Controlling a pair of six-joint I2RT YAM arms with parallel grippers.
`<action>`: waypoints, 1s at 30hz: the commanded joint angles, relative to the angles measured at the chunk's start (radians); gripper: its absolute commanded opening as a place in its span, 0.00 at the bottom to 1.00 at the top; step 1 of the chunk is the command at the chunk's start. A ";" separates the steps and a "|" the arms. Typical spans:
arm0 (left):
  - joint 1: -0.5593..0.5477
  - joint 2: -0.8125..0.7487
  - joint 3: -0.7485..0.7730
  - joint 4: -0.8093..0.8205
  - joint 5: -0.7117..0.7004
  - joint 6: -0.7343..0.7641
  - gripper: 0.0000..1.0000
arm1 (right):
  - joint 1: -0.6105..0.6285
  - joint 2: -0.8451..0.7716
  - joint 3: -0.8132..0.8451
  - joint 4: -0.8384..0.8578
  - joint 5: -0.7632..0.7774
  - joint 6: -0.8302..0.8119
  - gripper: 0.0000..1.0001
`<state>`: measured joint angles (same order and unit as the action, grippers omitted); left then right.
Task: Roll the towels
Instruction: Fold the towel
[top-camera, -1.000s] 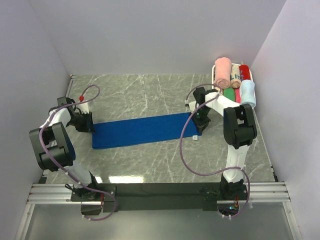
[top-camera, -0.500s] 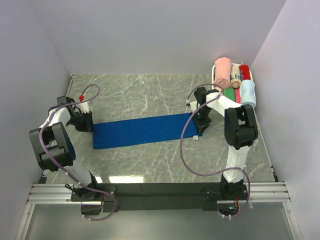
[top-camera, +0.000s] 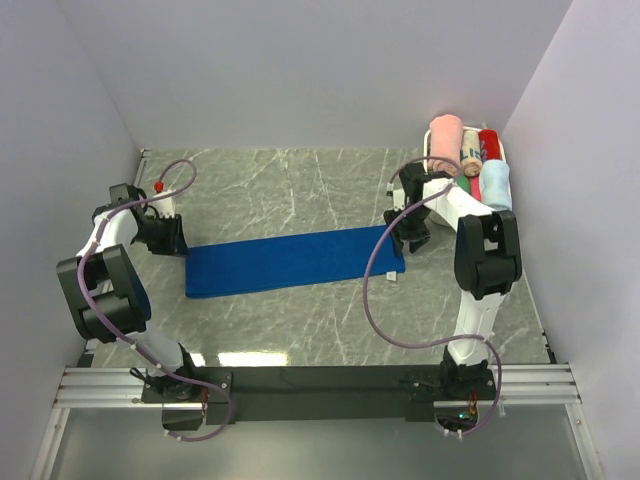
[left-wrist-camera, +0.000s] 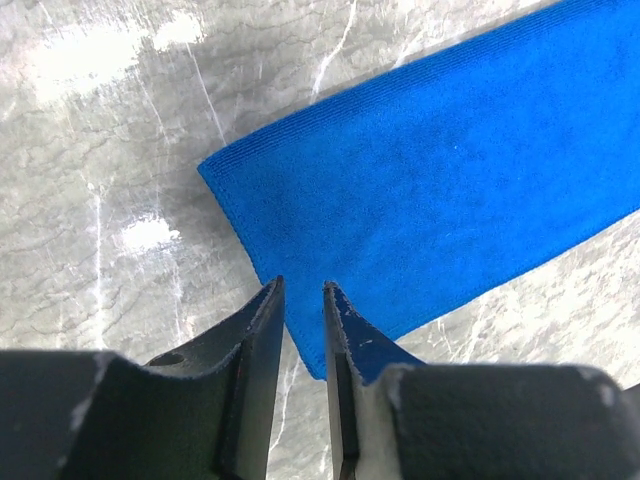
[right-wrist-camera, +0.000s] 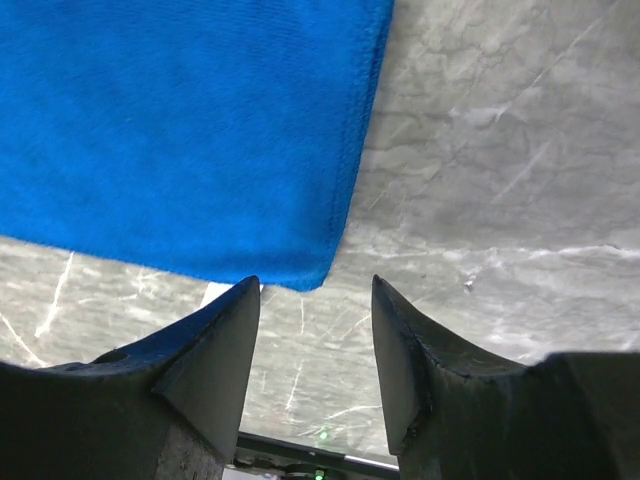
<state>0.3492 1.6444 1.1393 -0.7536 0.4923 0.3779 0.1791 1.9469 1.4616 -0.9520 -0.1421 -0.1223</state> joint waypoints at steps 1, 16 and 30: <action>0.002 -0.006 0.034 -0.020 0.023 -0.004 0.29 | -0.003 0.033 0.034 0.001 0.012 0.044 0.56; 0.001 -0.001 0.036 -0.033 0.011 -0.017 0.32 | -0.004 0.162 0.042 0.018 -0.008 0.061 0.34; 0.002 0.022 0.074 -0.079 0.037 -0.023 0.48 | -0.021 0.074 0.074 0.006 -0.039 0.033 0.00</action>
<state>0.3492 1.6588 1.1687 -0.8116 0.4965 0.3607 0.1661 2.0834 1.5188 -0.9890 -0.1753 -0.0715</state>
